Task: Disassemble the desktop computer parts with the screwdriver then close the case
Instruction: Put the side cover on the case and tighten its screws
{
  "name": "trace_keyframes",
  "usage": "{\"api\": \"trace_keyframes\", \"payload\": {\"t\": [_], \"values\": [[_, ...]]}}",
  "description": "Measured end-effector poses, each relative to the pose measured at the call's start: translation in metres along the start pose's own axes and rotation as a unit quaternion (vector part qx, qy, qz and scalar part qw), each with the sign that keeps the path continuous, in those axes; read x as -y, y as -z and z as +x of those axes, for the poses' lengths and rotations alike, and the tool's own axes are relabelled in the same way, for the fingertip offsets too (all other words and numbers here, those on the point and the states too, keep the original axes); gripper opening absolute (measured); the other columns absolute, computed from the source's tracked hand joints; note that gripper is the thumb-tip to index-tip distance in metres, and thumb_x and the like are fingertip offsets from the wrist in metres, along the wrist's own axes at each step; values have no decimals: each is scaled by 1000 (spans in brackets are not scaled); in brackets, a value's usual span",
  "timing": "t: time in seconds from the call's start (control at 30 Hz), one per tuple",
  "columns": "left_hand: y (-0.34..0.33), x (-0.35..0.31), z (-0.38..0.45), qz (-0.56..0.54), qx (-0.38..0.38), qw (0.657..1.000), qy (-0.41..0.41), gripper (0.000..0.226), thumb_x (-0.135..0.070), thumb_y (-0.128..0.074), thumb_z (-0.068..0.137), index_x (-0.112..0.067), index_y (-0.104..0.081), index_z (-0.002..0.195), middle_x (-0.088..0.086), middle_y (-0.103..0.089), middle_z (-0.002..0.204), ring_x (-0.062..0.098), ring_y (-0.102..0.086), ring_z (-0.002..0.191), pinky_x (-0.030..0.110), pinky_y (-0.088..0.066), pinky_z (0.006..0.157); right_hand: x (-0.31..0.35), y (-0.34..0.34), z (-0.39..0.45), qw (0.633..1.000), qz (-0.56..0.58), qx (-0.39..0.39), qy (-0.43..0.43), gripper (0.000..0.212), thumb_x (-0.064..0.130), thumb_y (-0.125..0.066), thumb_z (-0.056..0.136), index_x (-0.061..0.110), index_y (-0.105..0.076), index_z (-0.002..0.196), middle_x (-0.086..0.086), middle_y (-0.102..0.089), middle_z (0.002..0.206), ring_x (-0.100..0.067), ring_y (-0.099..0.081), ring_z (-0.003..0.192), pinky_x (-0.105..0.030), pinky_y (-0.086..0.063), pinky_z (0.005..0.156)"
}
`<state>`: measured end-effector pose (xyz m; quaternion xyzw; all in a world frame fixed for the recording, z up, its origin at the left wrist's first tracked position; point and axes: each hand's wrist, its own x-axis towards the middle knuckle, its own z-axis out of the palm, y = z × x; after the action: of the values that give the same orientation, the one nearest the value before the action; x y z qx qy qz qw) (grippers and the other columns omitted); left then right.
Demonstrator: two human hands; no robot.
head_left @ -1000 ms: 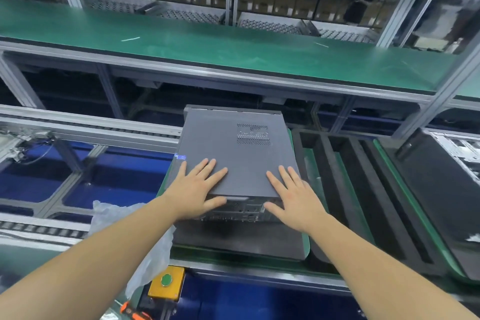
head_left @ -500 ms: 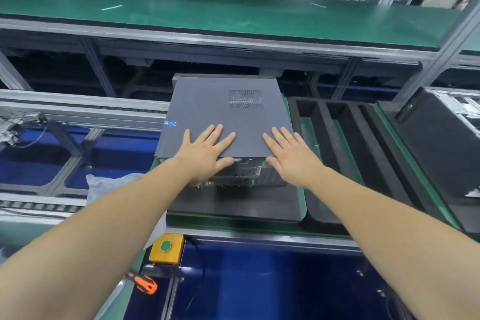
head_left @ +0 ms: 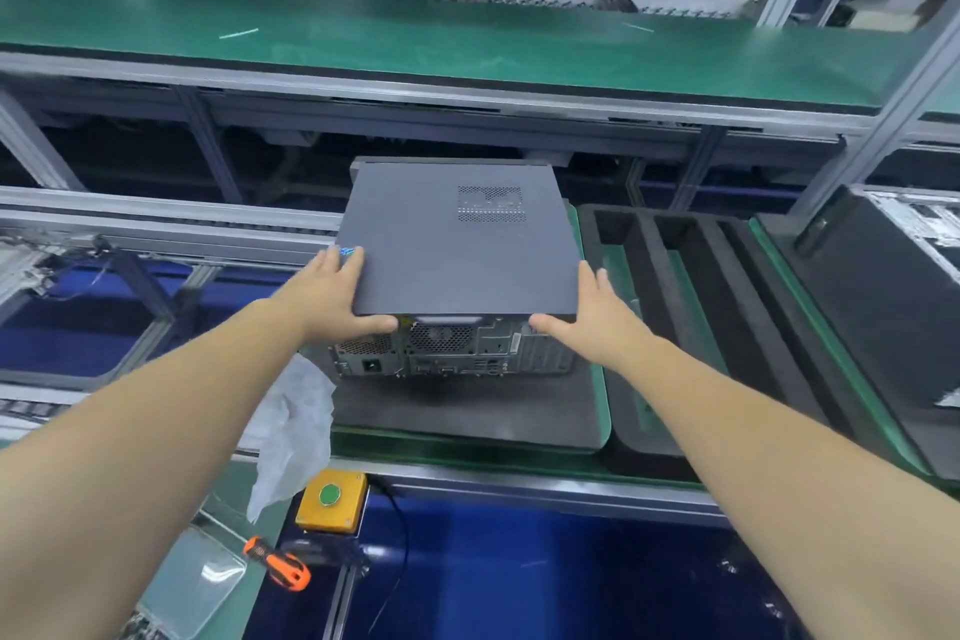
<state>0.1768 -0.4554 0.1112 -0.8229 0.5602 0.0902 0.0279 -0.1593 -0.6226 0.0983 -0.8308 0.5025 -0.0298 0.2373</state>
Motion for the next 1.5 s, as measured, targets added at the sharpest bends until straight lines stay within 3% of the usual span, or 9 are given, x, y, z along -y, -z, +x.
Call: {"api": "trace_keyframes", "payload": {"t": [0.13, 0.3, 0.6, 0.7, 0.8, 0.9, 1.07, 1.23, 1.5], "values": [[-3, 8, 5, -105, 10, 994, 42, 147, -99, -61, 47, -21, -7, 160, 5, -30, 159, 30, -47, 134, 47, -48, 106, -4, 2, 6, 997, 77, -22, -2, 113, 73, -78, 71, 21, -26, 156, 4, -61, 136, -22, -62, 113, -36, -52, 82], [-9, 25, 7, -163, -5, 986, 31, 143, -102, -62, 40, -28, -21, 155, -6, -55, 132, 16, -57, 104, 32, -50, 80, -10, 12, 10, 994, 105, 11, 18, 93, 65, -85, 71, 29, -44, 146, 7, -63, 134, -17, -61, 112, -32, -49, 85], [-17, 31, 2, -218, -47, 974, 46, 130, -100, -66, 39, -42, -28, 149, -23, -54, 107, 3, -57, 88, 19, -44, 63, -7, 8, 3, 996, 86, -27, -6, 79, 66, -84, 71, 21, -54, 129, 4, -65, 122, -20, -64, 106, -34, -53, 80], [-11, 28, 0, -200, -9, 979, 44, 130, -99, -62, 46, -36, -23, 152, -17, -53, 113, 4, -57, 90, 23, -48, 66, -6, 8, -1, 997, 74, -24, -1, 76, 67, -79, 76, 22, -52, 130, 2, -66, 125, -21, -64, 106, -36, -55, 84], [-4, 17, -2, -86, 1, 996, 24, 127, -101, -44, 57, -24, -21, 155, 1, -49, 141, 22, -53, 120, 38, -50, 95, -3, 7, -3, 999, -15, -21, 35, 90, 72, -67, 85, 18, -36, 150, -5, -56, 145, -28, -56, 128, -45, -53, 102], [-1, -17, -6, 32, -42, 998, -47, 123, -102, -16, 66, -25, -9, 162, 13, -7, 169, 27, -9, 156, 51, -16, 124, 6, 1, 2, 972, -184, -44, 140, 103, 83, -40, 90, 24, -3, 167, -13, -6, 174, -30, -6, 161, -50, -16, 129], [-12, -79, 10, 51, -51, 991, -117, 109, -93, -13, 78, -26, 1, 163, 7, 8, 171, 19, 8, 157, 54, -1, 125, 23, -18, 20, 948, -267, -10, 171, 102, 89, -1, 81, 34, 5, 166, -7, 7, 175, -25, 9, 161, -63, -5, 126], [-32, -87, 33, 51, -73, 990, -105, 102, -87, 3, 79, -28, 7, 163, 3, 11, 170, 19, 12, 157, 58, 2, 123, 13, -33, 30, 939, -289, -50, 179, 102, 87, 13, 84, 29, 3, 167, -10, 1, 175, -28, 6, 161, -58, 2, 128], [-27, -87, 36, 33, -44, 993, -106, 103, -88, 3, 78, -29, 9, 162, 3, 14, 170, 18, 16, 156, 59, 5, 122, 17, -24, 27, 941, -274, -45, 194, 97, 85, 0, 88, 30, 3, 167, -9, 4, 175, -27, 7, 161, -44, 5, 130]]}}
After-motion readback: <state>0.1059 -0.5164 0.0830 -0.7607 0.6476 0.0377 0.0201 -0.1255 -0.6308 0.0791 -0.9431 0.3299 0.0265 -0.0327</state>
